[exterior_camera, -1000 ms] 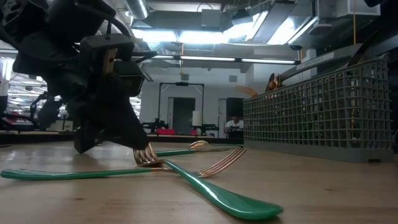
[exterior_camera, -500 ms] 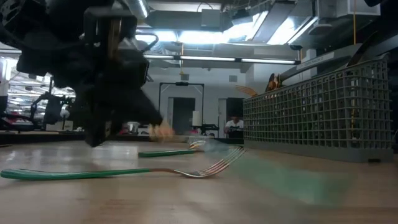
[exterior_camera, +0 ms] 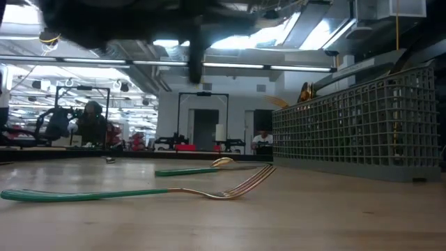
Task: Sort silverware
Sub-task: Put the bottom fork in the middle section of the basket
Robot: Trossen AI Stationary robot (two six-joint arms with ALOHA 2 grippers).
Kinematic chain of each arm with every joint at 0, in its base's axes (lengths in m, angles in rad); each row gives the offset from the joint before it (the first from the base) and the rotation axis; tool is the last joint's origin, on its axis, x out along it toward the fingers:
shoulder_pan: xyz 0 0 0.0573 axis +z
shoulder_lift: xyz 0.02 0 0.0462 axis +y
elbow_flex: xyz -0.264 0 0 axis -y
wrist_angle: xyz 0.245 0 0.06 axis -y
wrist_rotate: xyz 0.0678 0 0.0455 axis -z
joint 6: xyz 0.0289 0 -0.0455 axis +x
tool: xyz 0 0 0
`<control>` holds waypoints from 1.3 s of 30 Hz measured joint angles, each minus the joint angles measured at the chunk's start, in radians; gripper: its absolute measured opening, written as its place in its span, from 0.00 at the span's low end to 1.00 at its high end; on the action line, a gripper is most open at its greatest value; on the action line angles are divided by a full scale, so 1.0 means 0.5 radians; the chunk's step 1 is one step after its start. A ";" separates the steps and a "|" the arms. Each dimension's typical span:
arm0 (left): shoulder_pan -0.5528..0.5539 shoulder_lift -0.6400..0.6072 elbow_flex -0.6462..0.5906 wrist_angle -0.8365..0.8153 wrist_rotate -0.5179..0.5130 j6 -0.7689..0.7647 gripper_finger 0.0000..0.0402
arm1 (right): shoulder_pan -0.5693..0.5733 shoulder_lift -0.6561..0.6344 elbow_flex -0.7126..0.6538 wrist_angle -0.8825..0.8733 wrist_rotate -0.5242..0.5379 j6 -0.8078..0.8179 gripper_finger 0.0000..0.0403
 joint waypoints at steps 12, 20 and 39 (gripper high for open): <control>0.482 -0.028 0.707 -0.575 -0.002 1.407 0.00 | 0.001 -0.007 0.001 -0.013 -0.117 -0.003 0.30; 0.642 -0.027 0.898 -0.944 -0.002 1.913 0.00 | 0.000 -0.007 0.001 -0.021 -0.157 -0.052 0.30; 0.677 0.030 0.899 -1.335 -0.018 2.286 0.07 | 0.000 -0.005 0.001 -0.018 -0.146 -0.095 0.30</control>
